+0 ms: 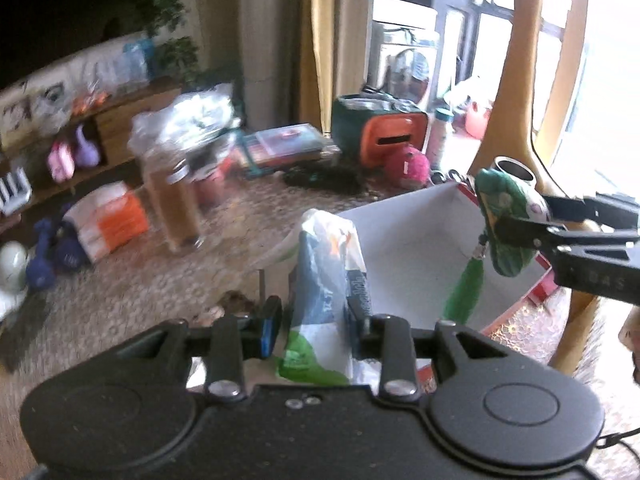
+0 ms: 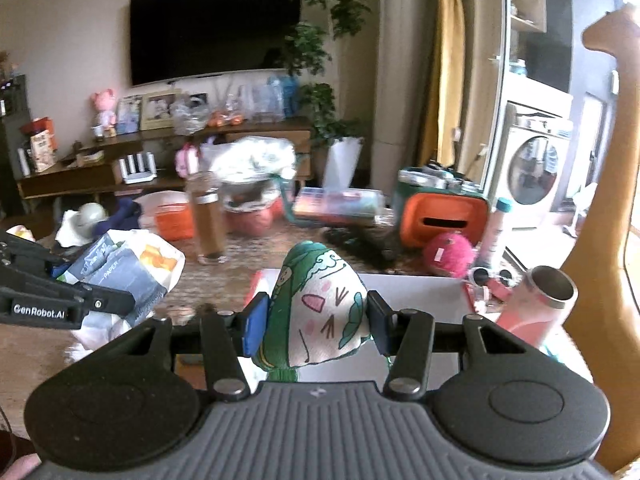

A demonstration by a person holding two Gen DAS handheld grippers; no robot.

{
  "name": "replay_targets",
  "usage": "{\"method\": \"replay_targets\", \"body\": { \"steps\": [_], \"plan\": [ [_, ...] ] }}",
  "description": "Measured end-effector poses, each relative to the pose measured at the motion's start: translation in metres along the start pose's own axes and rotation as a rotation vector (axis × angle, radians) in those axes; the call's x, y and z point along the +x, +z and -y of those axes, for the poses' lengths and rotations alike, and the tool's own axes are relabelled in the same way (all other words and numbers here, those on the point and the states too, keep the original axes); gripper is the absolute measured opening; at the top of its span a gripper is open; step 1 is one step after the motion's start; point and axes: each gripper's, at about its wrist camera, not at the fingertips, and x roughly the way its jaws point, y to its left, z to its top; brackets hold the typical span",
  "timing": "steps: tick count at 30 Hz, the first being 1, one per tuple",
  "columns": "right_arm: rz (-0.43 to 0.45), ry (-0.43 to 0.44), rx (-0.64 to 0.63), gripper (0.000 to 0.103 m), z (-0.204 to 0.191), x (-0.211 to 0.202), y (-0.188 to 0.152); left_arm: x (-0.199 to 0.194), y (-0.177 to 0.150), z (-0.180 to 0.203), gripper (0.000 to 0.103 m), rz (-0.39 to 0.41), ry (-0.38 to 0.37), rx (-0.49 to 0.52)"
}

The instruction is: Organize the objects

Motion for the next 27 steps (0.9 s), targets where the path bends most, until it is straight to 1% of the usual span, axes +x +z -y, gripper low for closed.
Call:
{"method": "replay_targets", "body": {
  "steps": [1, 3, 6, 8, 11, 13, 15, 18, 22, 24, 26, 27],
  "plan": [
    [-0.004, -0.012, -0.001, 0.051, 0.006, 0.003, -0.001, 0.006, 0.003, 0.009, 0.032, 0.004, 0.013, 0.026],
    [-0.017, -0.039, 0.0, 0.051, 0.018, 0.008, -0.004, 0.019, 0.01, 0.021, 0.031, -0.002, 0.019, 0.047],
    [-0.038, -0.064, 0.005, 0.051, 0.035, 0.018, -0.01, 0.039, 0.019, 0.036, 0.031, -0.01, -0.004, 0.051],
    [-0.052, -0.08, 0.008, 0.051, 0.044, 0.027, -0.013, 0.052, 0.023, 0.047, 0.031, -0.016, -0.019, 0.072],
    [-0.084, -0.096, 0.02, 0.051, 0.056, 0.04, -0.021, 0.073, 0.024, 0.056, 0.03, -0.06, -0.005, 0.094],
    [-0.107, -0.098, 0.029, 0.051, 0.062, 0.049, -0.027, 0.077, 0.02, 0.045, 0.03, -0.078, -0.031, 0.053],
    [-0.129, -0.091, 0.046, 0.051, 0.068, 0.055, -0.032, 0.078, 0.015, 0.031, 0.032, -0.097, -0.034, 0.027],
    [-0.144, -0.092, 0.03, 0.051, 0.071, 0.062, -0.038, 0.076, 0.007, 0.012, 0.033, -0.112, 0.013, 0.037],
    [-0.156, -0.083, 0.035, 0.051, 0.072, 0.07, -0.043, 0.081, -0.004, -0.007, 0.036, -0.158, 0.033, 0.039],
    [-0.162, -0.082, 0.037, 0.051, 0.071, 0.072, -0.045, 0.087, -0.011, -0.01, 0.041, -0.184, 0.017, 0.068],
    [-0.169, -0.082, 0.037, 0.051, 0.069, 0.074, -0.047, 0.093, -0.021, -0.013, 0.051, -0.214, -0.014, 0.094],
    [-0.173, -0.082, 0.036, 0.051, 0.068, 0.074, -0.048, 0.096, -0.027, -0.013, 0.053, -0.226, -0.024, 0.113]
  ]
}}
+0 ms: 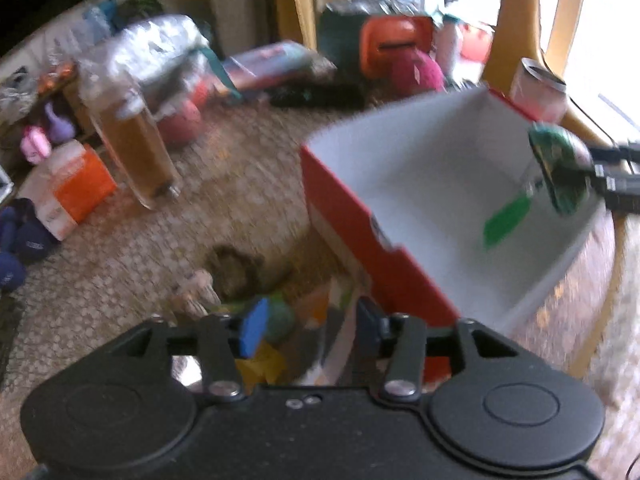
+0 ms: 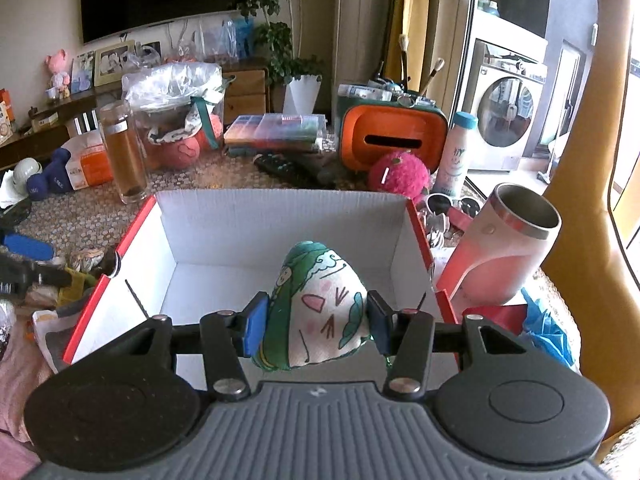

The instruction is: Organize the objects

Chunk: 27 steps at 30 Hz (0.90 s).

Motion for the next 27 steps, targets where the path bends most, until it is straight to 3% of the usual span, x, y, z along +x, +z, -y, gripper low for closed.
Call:
{"method": "replay_targets", "body": {
  "steps": [6, 10, 12, 15, 20, 27],
  "plan": [
    [-0.009, -0.007, -0.006, 0.051, -0.003, 0.003, -0.001, 0.025, -0.021, 0.008, 0.054, -0.066, -0.028, 0.097],
    [-0.019, -0.013, 0.001, 0.051, -0.003, 0.006, -0.002, 0.039, -0.029, 0.007, 0.049, -0.093, -0.039, 0.098],
    [-0.021, -0.012, 0.001, 0.051, -0.003, 0.007, -0.003, 0.041, -0.031, 0.005, 0.046, -0.09, -0.048, 0.091],
    [-0.027, -0.017, -0.001, 0.051, -0.003, 0.009, -0.004, 0.041, -0.034, 0.007, 0.034, -0.084, -0.078, 0.102],
    [-0.036, -0.023, 0.006, 0.051, -0.003, 0.012, -0.007, 0.036, -0.039, 0.015, 0.02, -0.056, -0.063, 0.141],
    [-0.036, -0.02, 0.005, 0.051, -0.005, 0.012, -0.009, 0.024, -0.04, 0.01, 0.014, -0.03, -0.059, 0.101]
  ]
}}
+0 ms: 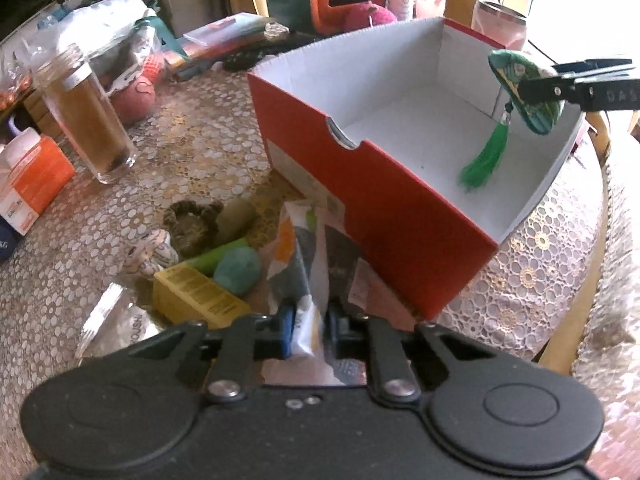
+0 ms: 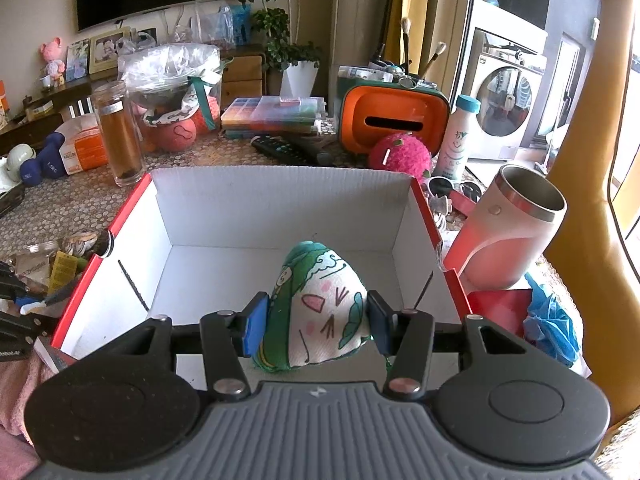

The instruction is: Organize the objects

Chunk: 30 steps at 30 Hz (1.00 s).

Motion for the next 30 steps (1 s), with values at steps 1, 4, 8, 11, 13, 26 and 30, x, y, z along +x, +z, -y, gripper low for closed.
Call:
{"method": "replay_targets", "body": {
  "steps": [1, 4, 8, 11, 13, 26, 30],
  "plan": [
    [0.0, -0.001, 0.0, 0.051, 0.0, 0.0, 0.0, -0.004, 0.0, -0.001, 0.014, 0.006, 0.001, -0.008],
    [0.002, 0.0, 0.001, 0.051, 0.001, -0.002, 0.0, -0.023, 0.005, -0.007, 0.014, 0.038, -0.004, -0.033],
    [0.002, 0.001, 0.003, 0.051, 0.005, -0.003, 0.0, -0.049, 0.025, -0.011, 0.013, 0.094, -0.015, -0.052],
    [-0.002, -0.001, 0.003, 0.051, 0.006, -0.001, 0.001, -0.061, 0.045, -0.008, 0.013, 0.125, -0.009, -0.049],
    [-0.004, -0.001, 0.0, 0.051, 0.006, 0.0, 0.002, -0.064, 0.059, -0.003, 0.013, 0.145, -0.003, -0.031],
    [-0.014, -0.006, -0.016, 0.051, 0.01, 0.004, -0.001, -0.058, 0.115, 0.033, 0.006, 0.193, -0.039, 0.03],
    [-0.021, -0.006, -0.015, 0.051, 0.012, 0.006, -0.003, -0.044, 0.125, 0.044, 0.006, 0.182, -0.066, 0.044]
  ]
}}
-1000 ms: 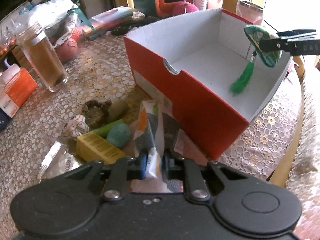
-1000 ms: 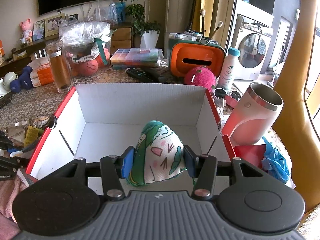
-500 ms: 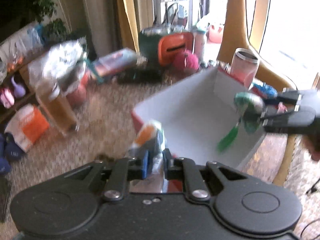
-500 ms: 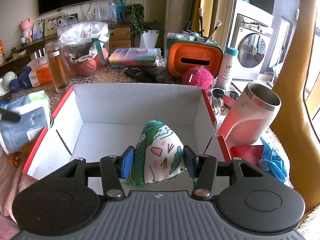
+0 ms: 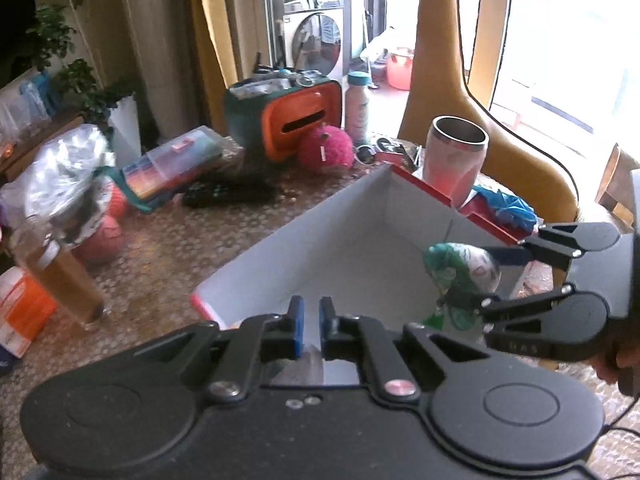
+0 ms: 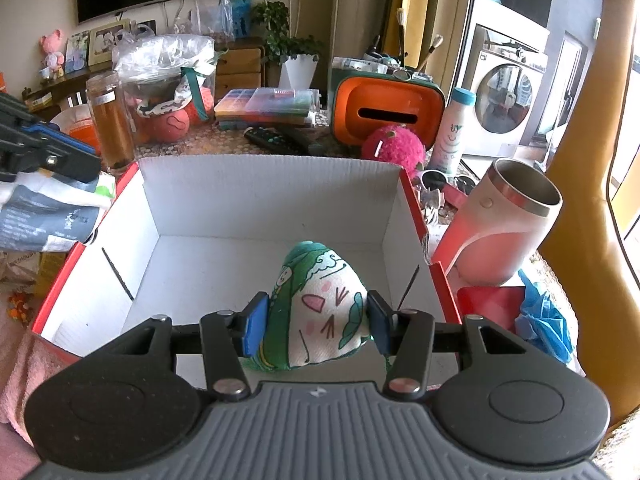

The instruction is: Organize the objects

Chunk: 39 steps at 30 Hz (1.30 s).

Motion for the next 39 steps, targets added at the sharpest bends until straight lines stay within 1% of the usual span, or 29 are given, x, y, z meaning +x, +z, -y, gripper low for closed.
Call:
{"method": "replay_targets", "body": {
  "steps": [7, 10, 16, 18, 21, 22, 23, 24, 27, 29, 30, 31, 32, 34, 37, 39],
  "plan": [
    [-0.022, 0.015, -0.011, 0.051, 0.003, 0.003, -0.004, 0.04, 0.006, 0.026, 0.005, -0.039, -0.055, 0.0],
    [-0.049, 0.024, -0.023, 0.052, 0.003, 0.008, -0.006, 0.058, 0.002, 0.038, 0.004, -0.077, -0.064, 0.006],
    [-0.085, 0.048, -0.023, 0.055, 0.005, 0.018, -0.008, 0.083, -0.006, 0.042, 0.003, -0.153, -0.123, -0.024],
    [-0.096, 0.056, -0.033, 0.055, 0.004, 0.021, -0.009, 0.09, -0.007, 0.044, 0.003, -0.178, -0.13, -0.029],
    [-0.101, 0.059, -0.045, 0.056, 0.002, 0.021, -0.01, 0.098, -0.007, 0.045, 0.005, -0.196, -0.146, -0.035],
    [-0.102, 0.066, -0.046, 0.056, 0.003, 0.021, -0.01, 0.099, -0.007, 0.046, 0.009, -0.196, -0.146, -0.038],
    [-0.104, 0.072, -0.046, 0.056, 0.003, 0.02, -0.009, 0.1, -0.008, 0.046, 0.017, -0.196, -0.154, -0.042],
    [-0.102, 0.075, -0.047, 0.056, 0.004, 0.019, -0.009, 0.1, -0.008, 0.047, 0.02, -0.197, -0.157, -0.044],
    [-0.094, 0.083, -0.057, 0.064, 0.005, 0.014, -0.009, 0.097, -0.008, 0.049, 0.023, -0.186, -0.146, -0.037],
    [-0.085, 0.08, -0.063, 0.064, 0.006, 0.011, -0.009, 0.093, -0.008, 0.048, 0.032, -0.172, -0.152, -0.05],
    [-0.081, 0.08, -0.061, 0.064, 0.007, 0.009, -0.009, 0.09, -0.007, 0.046, 0.034, -0.166, -0.159, -0.061],
    [-0.078, 0.082, -0.056, 0.064, 0.009, 0.006, -0.009, 0.087, -0.007, 0.045, 0.041, -0.157, -0.166, -0.07],
    [-0.076, 0.083, -0.05, 0.064, 0.01, 0.004, -0.009, 0.082, -0.007, 0.043, 0.055, -0.147, -0.172, -0.08],
    [-0.07, 0.083, -0.041, 0.064, 0.013, -0.001, -0.009, 0.075, -0.006, 0.042, 0.072, -0.123, -0.172, -0.086],
    [-0.059, 0.078, -0.035, 0.064, 0.015, -0.01, -0.01, 0.063, -0.004, 0.04, 0.075, -0.099, -0.172, -0.095],
    [-0.049, 0.079, -0.029, 0.064, 0.015, -0.018, -0.01, 0.056, -0.002, 0.035, 0.081, -0.087, -0.195, -0.126]
  ]
}}
